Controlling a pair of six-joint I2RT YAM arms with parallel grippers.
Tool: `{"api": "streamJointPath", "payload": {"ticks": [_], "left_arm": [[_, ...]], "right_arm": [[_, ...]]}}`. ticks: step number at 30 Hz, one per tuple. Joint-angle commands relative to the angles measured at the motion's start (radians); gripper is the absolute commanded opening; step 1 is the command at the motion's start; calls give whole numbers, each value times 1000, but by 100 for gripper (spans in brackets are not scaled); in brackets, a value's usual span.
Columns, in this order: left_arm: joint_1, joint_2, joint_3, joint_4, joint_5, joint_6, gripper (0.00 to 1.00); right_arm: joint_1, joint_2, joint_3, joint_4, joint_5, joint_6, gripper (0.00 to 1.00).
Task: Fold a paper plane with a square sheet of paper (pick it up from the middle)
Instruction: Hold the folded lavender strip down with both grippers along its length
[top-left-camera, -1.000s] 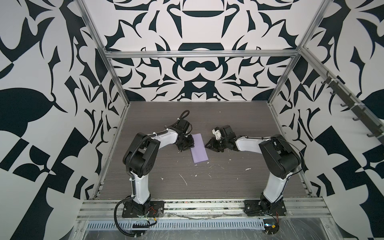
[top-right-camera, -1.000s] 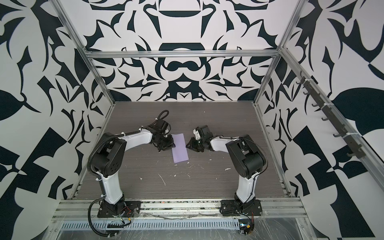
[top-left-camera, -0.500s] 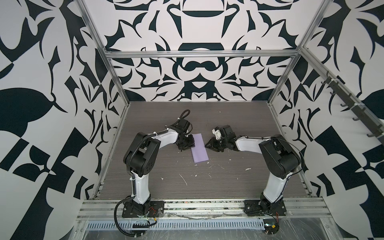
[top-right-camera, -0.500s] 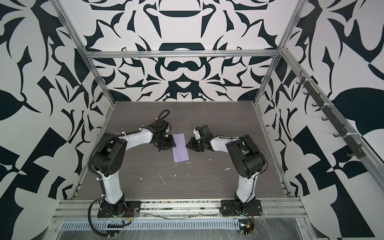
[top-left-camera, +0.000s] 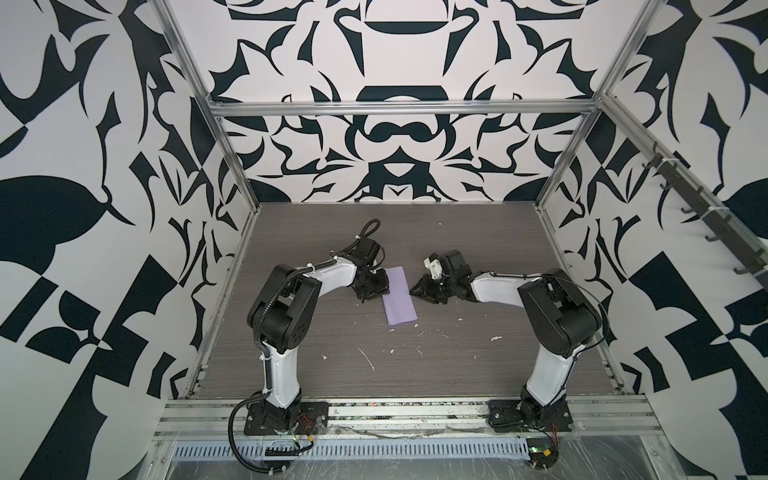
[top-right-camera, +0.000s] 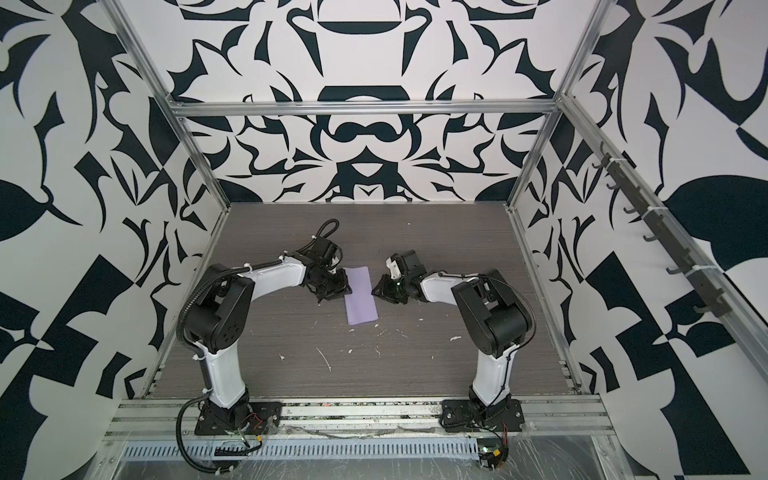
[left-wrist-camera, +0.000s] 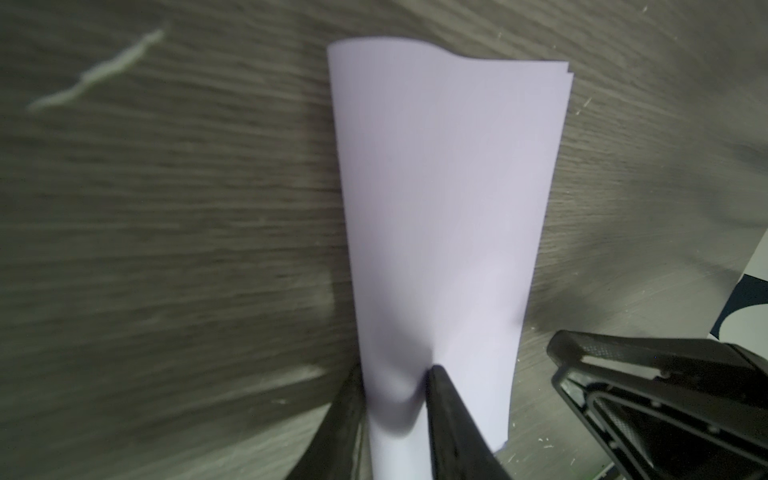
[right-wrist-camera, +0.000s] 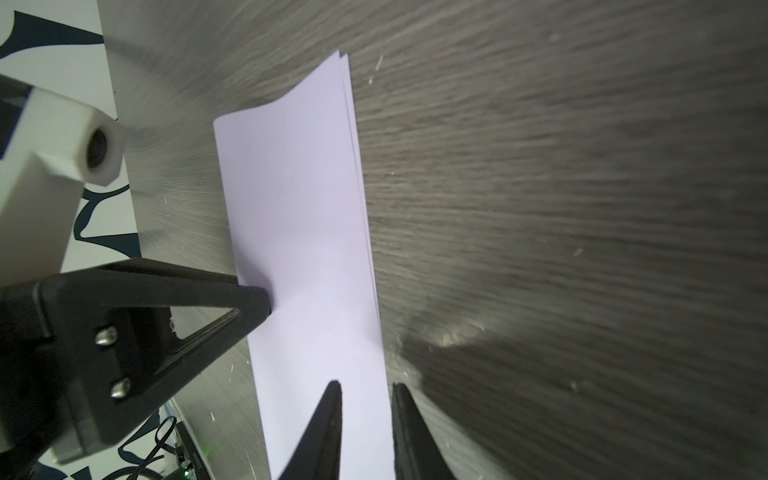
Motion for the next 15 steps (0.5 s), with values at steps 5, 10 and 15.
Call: {"api": "streamJointPath", "payload": {"ticks": [5, 10, 15], "left_arm": [[-3, 124, -82, -147, -116, -1, 31], [-3, 129, -80, -148, -115, 0, 31], [-4, 133, -78, -153, -117, -1, 32]], "right_arm": [[16, -17, 60, 27, -43, -11, 26], [22, 6, 79, 27, -63, -11, 26], [25, 24, 93, 27, -70, -9, 26]]}}
